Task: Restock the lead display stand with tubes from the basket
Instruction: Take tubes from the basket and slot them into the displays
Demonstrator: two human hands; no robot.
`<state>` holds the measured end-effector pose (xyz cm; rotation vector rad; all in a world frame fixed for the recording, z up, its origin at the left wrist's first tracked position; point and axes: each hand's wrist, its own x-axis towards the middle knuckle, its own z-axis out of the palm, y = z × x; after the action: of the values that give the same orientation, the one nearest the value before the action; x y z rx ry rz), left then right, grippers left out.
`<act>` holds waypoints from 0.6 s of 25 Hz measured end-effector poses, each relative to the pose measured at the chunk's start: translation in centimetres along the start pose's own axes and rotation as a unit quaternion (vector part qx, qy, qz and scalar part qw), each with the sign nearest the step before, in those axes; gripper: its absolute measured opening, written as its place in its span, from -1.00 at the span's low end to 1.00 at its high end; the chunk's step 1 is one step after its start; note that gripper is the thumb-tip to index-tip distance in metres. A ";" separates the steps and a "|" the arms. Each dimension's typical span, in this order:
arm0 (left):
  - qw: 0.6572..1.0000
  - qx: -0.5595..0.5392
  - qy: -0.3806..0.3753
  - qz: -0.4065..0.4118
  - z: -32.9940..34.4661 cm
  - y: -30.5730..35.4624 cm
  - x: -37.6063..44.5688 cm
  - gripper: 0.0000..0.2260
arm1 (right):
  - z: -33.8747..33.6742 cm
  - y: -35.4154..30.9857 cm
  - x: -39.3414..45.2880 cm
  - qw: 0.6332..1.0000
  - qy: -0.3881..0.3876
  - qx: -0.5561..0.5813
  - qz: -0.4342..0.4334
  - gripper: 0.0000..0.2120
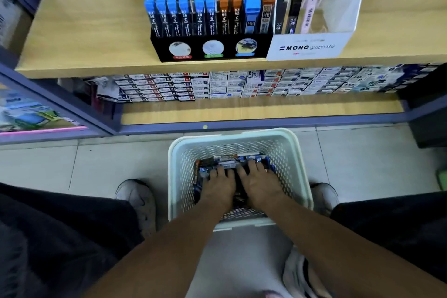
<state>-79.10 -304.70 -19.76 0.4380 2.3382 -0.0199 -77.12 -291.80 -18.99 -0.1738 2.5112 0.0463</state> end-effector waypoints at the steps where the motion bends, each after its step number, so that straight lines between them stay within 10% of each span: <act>1: 0.999 -0.020 0.025 -0.013 0.3 0.1 0.2 -0.25 | 0.0 0.0 0.2 0.999 0.015 0.024 0.021 -0.09; 8: 0.954 -0.237 0.065 -0.169 0.6 -0.4 1.5 -0.12 | 0.1 -1.2 2.1 0.959 -0.001 0.230 0.166 0.13; 15: 0.949 -0.266 0.016 -0.169 0.3 -0.9 2.1 -0.36 | -0.6 -1.8 2.6 0.854 0.002 0.483 0.196 -0.48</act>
<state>-80.59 -304.94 -21.52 -0.2308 2.3015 0.4455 -79.30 -293.95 -20.01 0.7417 2.2223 -1.0231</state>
